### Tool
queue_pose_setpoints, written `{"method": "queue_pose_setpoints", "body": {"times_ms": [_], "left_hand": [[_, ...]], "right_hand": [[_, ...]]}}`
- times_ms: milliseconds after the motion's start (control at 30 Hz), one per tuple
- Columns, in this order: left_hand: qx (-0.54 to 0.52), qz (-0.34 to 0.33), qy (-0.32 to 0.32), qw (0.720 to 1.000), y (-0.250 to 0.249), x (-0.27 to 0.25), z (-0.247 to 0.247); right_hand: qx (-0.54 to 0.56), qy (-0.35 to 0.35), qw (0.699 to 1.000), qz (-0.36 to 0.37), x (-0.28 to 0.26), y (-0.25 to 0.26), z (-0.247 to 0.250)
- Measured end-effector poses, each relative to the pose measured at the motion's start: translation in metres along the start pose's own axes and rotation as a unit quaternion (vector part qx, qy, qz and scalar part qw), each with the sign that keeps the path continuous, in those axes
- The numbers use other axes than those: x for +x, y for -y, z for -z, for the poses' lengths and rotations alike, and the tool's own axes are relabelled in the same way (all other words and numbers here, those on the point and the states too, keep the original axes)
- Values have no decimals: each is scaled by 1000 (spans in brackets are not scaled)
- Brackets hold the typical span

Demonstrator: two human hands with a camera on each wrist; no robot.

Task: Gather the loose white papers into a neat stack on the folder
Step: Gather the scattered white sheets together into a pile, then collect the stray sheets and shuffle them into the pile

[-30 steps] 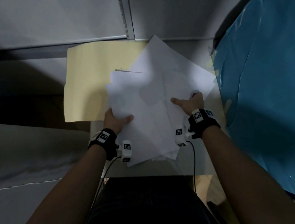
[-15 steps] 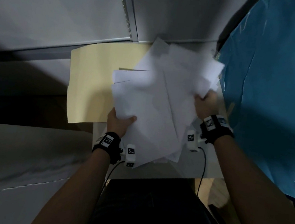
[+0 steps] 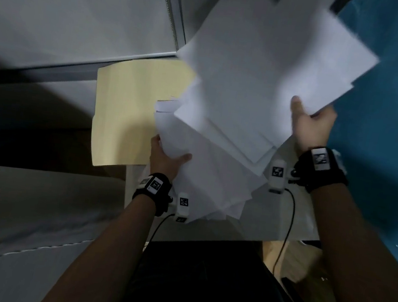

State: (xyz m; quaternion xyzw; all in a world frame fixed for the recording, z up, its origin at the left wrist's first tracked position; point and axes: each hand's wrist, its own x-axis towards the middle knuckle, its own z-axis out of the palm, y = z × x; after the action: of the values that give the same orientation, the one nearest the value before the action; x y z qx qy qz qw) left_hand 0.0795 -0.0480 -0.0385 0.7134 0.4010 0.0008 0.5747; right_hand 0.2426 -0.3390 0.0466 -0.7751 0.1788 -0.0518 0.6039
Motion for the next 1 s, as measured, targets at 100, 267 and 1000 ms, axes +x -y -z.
{"method": "queue_pose_setpoints", "body": {"times_ms": [100,267,1000], "left_hand": [[-47,-21,-1,999,3,-1,0],[-59,29,2,998,2,10,1],[113,48,49,991,-10,13,9]], "right_hand": [[-34,79,995,-44,-23,-36,-8],[-114,191,968,-117,-51,-73,-12],[-316,360,873,-95,19,-55,-34]]}}
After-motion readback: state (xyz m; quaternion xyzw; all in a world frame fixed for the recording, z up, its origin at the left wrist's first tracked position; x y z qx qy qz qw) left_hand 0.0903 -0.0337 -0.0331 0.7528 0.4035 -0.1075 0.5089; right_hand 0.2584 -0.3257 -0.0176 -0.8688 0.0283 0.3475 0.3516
